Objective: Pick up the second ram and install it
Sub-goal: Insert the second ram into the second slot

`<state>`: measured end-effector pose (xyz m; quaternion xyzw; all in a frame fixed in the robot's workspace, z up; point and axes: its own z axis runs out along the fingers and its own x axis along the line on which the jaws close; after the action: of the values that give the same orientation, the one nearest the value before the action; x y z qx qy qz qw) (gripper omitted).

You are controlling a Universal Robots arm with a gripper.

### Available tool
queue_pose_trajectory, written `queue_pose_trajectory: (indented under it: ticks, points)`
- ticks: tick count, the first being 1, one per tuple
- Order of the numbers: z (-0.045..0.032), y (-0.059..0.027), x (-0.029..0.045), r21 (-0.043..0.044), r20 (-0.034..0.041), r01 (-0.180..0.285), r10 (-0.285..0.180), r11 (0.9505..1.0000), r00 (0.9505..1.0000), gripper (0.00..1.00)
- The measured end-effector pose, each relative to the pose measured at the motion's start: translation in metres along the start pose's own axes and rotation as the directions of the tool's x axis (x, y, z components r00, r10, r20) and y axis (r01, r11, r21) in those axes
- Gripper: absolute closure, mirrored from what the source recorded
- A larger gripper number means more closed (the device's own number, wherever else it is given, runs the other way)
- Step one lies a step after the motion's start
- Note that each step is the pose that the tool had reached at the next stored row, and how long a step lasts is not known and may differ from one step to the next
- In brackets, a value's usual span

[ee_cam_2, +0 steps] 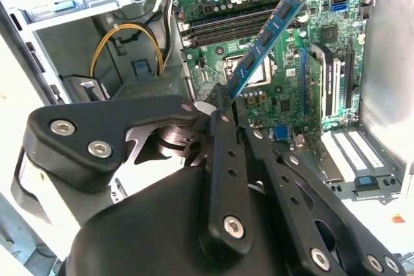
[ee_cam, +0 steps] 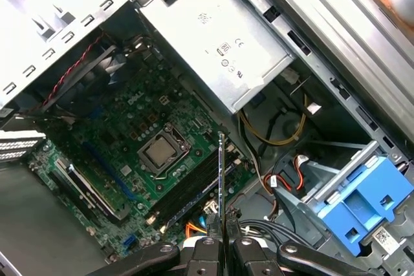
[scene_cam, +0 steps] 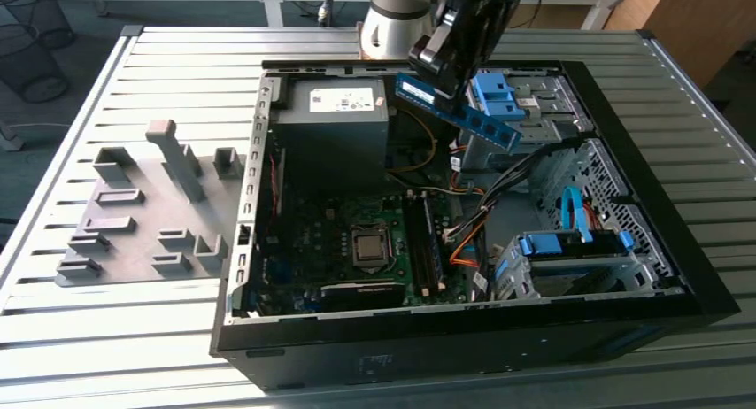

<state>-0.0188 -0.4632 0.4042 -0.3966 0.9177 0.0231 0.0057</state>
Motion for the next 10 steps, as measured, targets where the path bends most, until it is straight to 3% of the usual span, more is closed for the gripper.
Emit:
queue_pose_trajectory:
  ticks: [10]
  points:
    - [0.0002, 0.0, 0.0, 0.001, 0.0014, -0.036, 0.036, 0.9994, 0.9994, 0.86]
